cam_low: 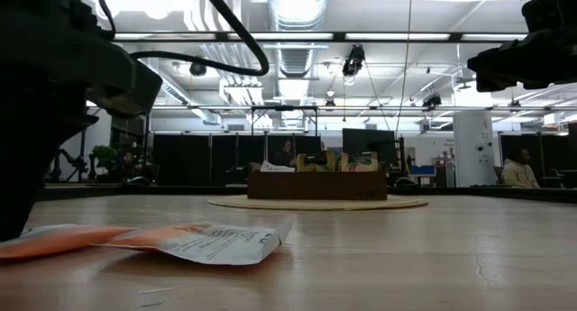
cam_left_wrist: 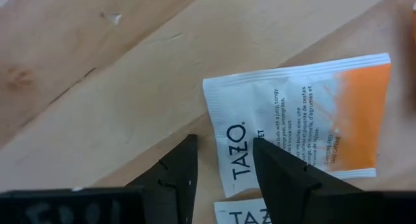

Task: Pick & Place Tea
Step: Put the top left white tea bag into the left section of wooden organizer

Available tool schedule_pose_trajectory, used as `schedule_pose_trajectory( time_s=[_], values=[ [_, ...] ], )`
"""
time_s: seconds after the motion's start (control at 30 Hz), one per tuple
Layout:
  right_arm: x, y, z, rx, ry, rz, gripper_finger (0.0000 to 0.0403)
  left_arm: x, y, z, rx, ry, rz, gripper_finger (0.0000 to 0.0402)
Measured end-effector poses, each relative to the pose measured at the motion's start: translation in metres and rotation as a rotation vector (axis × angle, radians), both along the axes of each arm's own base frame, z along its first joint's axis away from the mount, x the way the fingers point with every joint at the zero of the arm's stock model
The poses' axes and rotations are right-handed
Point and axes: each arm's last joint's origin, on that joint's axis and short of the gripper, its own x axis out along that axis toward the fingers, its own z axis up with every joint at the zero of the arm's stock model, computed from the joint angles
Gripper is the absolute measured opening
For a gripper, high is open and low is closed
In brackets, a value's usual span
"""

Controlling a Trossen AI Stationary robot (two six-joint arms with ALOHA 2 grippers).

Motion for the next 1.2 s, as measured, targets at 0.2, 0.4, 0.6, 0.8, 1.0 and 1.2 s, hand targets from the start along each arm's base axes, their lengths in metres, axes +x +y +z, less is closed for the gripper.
schedule_pose_trajectory(
  time_s=[0.2,0.4,0.6,0.8,1.0,1.2],
  values=[
    [0.000,0.000,0.000,0.000,0.000,0.000,0.0009,0.001,-0.001,0.001,-0.031,0.018,0.067,0.0142],
    [0.000,0.000,0.000,0.000,0.000,0.000,0.0009,0.000,-0.001,0.011,-0.029,0.037,0.071,0.0142],
    [0.000,0.000,0.000,0.000,0.000,0.000,0.0009,0.002,0.001,0.023,-0.035,0.033,0.082,0.0142],
    [0.000,0.000,0.000,0.000,0.000,0.000,0.0009,0.003,0.000,0.026,-0.043,0.038,0.106,0.0142],
    [0.000,0.000,0.000,0.000,0.000,0.000,0.0009,-0.001,-0.005,0.029,-0.050,0.060,0.140,0.0142],
    [0.000,0.000,0.000,0.000,0.000,0.000,0.0009,-0.009,-0.013,0.030,-0.040,0.078,0.167,0.0142]
  ],
)
